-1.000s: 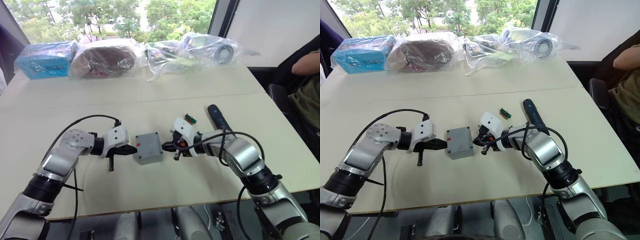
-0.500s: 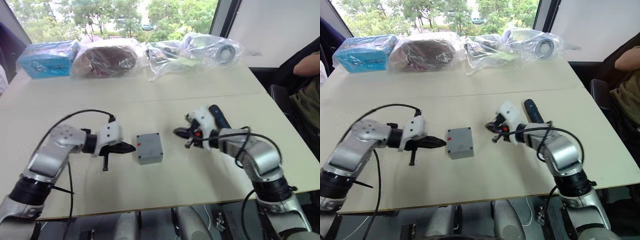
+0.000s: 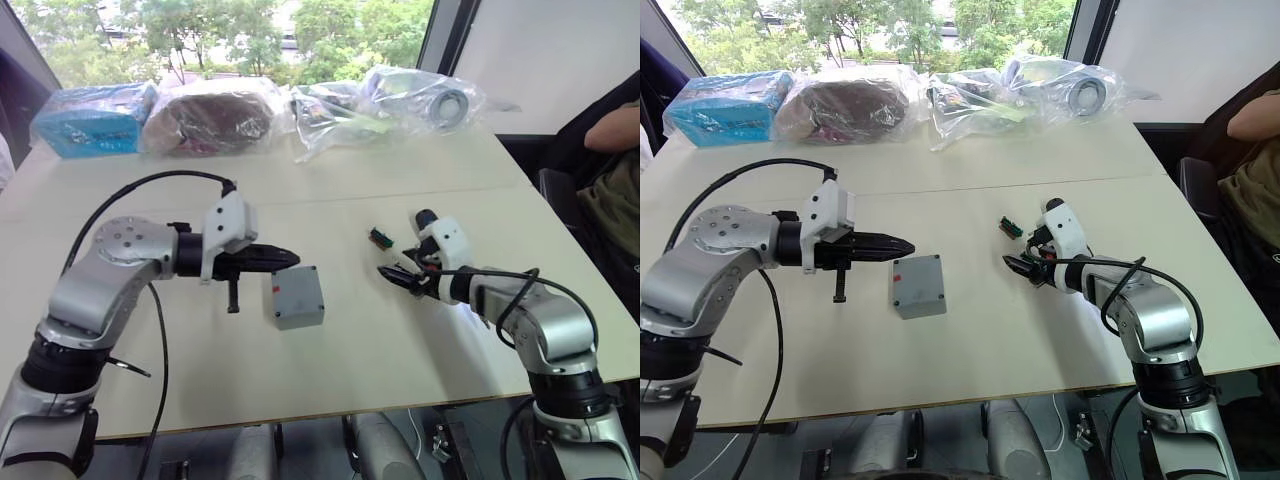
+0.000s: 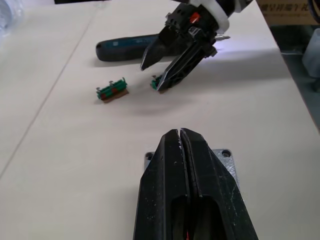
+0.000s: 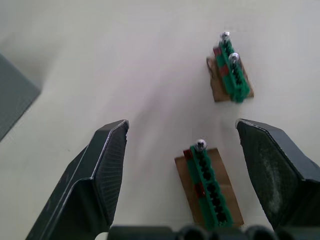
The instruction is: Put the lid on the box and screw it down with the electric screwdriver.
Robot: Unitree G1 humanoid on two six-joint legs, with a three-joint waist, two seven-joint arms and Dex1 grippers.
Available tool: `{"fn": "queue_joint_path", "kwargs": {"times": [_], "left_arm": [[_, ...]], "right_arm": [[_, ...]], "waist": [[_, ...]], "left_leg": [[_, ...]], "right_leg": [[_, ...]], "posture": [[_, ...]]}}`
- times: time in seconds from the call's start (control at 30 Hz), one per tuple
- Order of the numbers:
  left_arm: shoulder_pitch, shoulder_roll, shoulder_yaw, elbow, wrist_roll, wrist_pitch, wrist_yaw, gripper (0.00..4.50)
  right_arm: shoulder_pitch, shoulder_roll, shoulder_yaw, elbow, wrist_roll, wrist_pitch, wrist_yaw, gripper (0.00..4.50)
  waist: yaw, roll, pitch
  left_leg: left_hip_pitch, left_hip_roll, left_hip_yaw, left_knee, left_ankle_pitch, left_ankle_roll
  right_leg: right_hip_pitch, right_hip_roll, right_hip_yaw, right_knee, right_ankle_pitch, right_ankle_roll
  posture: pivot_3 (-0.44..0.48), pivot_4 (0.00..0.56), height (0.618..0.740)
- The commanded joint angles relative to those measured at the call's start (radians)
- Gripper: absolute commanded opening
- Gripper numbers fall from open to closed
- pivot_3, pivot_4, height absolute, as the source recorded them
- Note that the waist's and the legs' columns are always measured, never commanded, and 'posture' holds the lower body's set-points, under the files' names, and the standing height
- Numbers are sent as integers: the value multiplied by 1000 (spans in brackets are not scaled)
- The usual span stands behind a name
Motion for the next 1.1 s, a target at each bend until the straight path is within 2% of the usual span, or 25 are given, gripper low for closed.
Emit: {"fn": "queue_joint_path", "kwargs": {"times": [0.03, 0.33, 0.43, 0.67, 0.83, 1.1], "left_arm": [[-12, 2, -2, -17, 5, -18, 9, 0], [-9, 6, -3, -15, 8, -21, 14, 0], [-12, 3, -9, -12, 15, -27, 15, 0], [-19, -3, -16, -9, 15, -29, 21, 0], [0, 4, -9, -14, 8, -21, 24, 0], [110, 83, 31, 24, 23, -54, -2, 0]], "right_arm": [[-10, 9, -28, 17, 9, -22, -9, 3459], [-17, 11, -39, 40, 22, -36, -12, 3459], [-22, 14, -40, 44, 23, -39, -14, 2887], [-23, 14, -45, 45, 25, -43, -17, 100], [-23, 9, -57, 30, 32, -37, -22, 100], [-94, -24, -95, -57, 103, 48, -3, 100]], "waist": [[0, 0, 0], [0, 0, 0], [0, 0, 0], [0, 0, 0], [0, 0, 0], [0, 1, 0]], "left_leg": [[0, 0, 0, 0, 0, 0], [0, 0, 0, 0, 0, 0], [0, 0, 0, 0, 0, 0], [0, 0, 0, 0, 0, 0], [0, 0, 0, 0, 0, 0], [0, 0, 0, 0, 0, 0]], "right_leg": [[0, 0, 0, 0, 0, 0], [0, 0, 0, 0, 0, 0], [0, 0, 0, 0, 0, 0], [0, 0, 0, 0, 0, 0], [0, 0, 0, 0, 0, 0], [0, 0, 0, 1, 0, 0]], "posture": [[0, 150, 740], [0, 150, 740], [0, 150, 740], [0, 150, 740], [0, 150, 740], [0, 150, 740]]}}
